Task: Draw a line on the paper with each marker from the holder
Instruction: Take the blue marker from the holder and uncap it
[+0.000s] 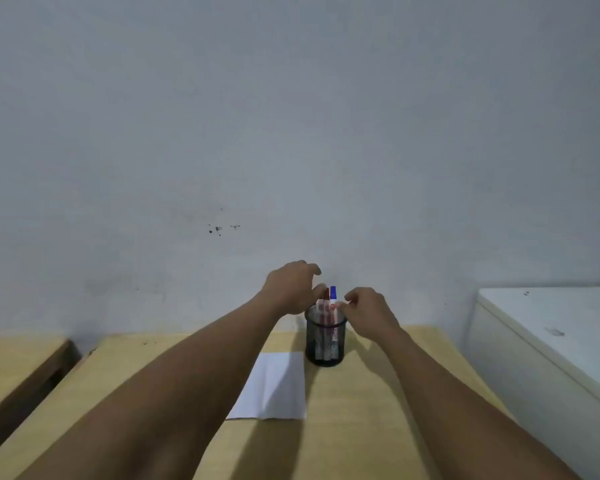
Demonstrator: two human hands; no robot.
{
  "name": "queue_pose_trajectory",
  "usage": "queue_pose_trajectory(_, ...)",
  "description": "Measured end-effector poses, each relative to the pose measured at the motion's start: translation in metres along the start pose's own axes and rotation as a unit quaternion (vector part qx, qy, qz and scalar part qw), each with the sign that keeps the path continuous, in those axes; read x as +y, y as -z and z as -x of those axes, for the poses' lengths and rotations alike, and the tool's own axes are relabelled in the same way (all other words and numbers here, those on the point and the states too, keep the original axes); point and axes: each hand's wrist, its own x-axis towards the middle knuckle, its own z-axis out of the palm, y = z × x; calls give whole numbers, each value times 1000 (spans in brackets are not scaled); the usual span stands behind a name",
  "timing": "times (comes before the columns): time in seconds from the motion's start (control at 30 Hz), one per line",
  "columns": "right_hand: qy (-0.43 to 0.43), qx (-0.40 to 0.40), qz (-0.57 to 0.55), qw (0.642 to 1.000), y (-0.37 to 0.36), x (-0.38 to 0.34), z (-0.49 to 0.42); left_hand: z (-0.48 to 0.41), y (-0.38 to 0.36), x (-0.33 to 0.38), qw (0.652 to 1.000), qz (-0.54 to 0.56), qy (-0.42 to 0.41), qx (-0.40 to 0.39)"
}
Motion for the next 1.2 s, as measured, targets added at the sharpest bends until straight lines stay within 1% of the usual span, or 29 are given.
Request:
queue_pose_trajectory(0.1, -14, -22, -47, 999, -7, 4, -17, -24, -15, 2, 999, 26, -3, -24)
queue_pose_trajectory(0.2, -5, -46, -70, 997, -11, 5, -24, -37, -29, 5, 999, 36, -5, -21)
queue_pose_trajectory(0.33, 0, -36, -90, 995, -15, 8, -24, -44, -43, 8, 999, 37, 2, 3)
queue_pose_trajectory(0.47, 0, -17, -105, 994, -11, 5, -20, -43, -38, 11, 996, 83, 4, 21)
queue_pose_trajectory(0.57, 4, 1, -123, 992, 3, -7, -16, -41, -18, 16, 990, 130, 12, 47)
queue_pose_trajectory(0.67, 30, 21, -141, 989, 24, -31, -11, -36, 16, 20, 979, 188, 25, 78)
queue_pose_trajectory(0.77, 54, 18, -175, 983, 39, -65, 0, -21, 54, 18, 961, 254, 48, 101)
queue_pose_trajectory(0.9, 98, 2, -179, 979, 42, -111, 20, 7, 97, 1, 933, 317, 73, 155)
queue_pose_trajectory(0.97, 112, -4, -184, 977, 35, -131, 30, 25, 112, -11, 926, 327, 80, 173)
queue_pose_trajectory(1.07, 117, -6, -178, 977, 17, -156, 44, 49, 125, -34, 927, 306, 89, 198)
queue_pose_trajectory(1.2, 114, -17, -165, 979, -11, -184, 58, 74, 124, -65, 916, 305, 132, 224)
